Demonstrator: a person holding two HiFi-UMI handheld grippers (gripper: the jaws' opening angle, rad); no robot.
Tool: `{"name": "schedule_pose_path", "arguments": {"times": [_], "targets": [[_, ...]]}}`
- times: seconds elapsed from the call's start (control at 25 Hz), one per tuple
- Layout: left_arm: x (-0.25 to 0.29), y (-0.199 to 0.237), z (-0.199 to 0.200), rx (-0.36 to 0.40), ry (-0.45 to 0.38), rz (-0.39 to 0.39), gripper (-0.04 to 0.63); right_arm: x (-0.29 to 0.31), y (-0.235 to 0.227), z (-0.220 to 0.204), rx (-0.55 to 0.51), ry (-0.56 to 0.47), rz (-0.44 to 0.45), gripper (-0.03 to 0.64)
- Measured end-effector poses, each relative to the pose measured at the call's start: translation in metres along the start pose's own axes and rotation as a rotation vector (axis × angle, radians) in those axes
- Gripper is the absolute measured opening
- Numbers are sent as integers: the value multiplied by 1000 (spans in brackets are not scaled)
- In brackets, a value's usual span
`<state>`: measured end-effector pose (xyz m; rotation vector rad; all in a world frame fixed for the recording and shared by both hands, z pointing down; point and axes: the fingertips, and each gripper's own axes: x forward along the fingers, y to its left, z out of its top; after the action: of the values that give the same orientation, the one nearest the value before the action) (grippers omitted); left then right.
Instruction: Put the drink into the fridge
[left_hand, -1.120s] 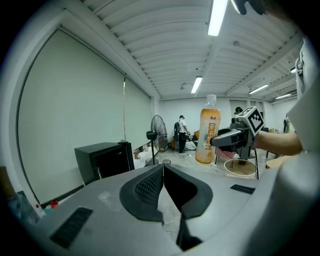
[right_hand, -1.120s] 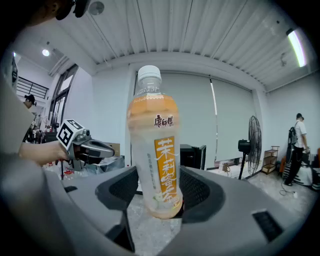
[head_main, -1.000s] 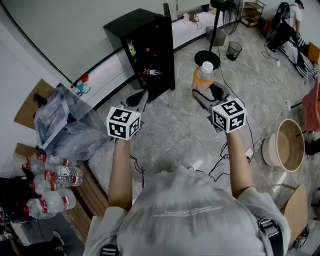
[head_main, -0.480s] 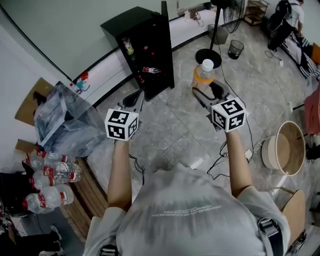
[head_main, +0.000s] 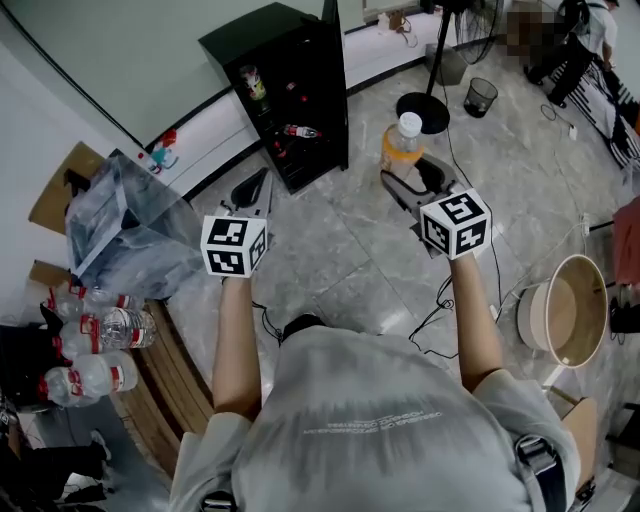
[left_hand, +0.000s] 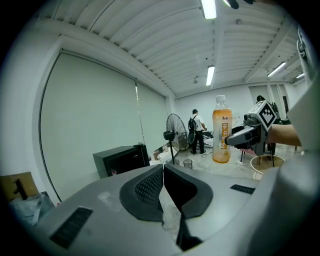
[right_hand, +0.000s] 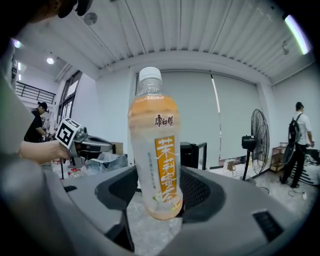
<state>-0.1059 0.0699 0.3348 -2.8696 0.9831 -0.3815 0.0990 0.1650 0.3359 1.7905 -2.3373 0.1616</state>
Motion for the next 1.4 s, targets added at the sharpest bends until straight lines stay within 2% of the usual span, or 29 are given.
{"name": "schedule_pose_path", "arguments": {"times": [0.16, 0.4, 0.92, 1.16, 1.4], "targets": [[13, 8, -8, -2, 20, 12, 15, 10, -15, -3, 12, 3, -10, 264], [56, 45, -18, -23, 28, 14, 15, 58, -35, -1, 9, 14, -2, 264], [202, 169, -5, -31, 36, 12, 15, 221, -113, 40, -14, 21, -7, 265], [254, 219, -20, -47, 82, 13, 15, 295, -139, 47, -15, 30, 6, 265], [290, 249, -32, -47, 113, 22, 15, 356, -160, 46, -6, 30, 13, 265]]}}
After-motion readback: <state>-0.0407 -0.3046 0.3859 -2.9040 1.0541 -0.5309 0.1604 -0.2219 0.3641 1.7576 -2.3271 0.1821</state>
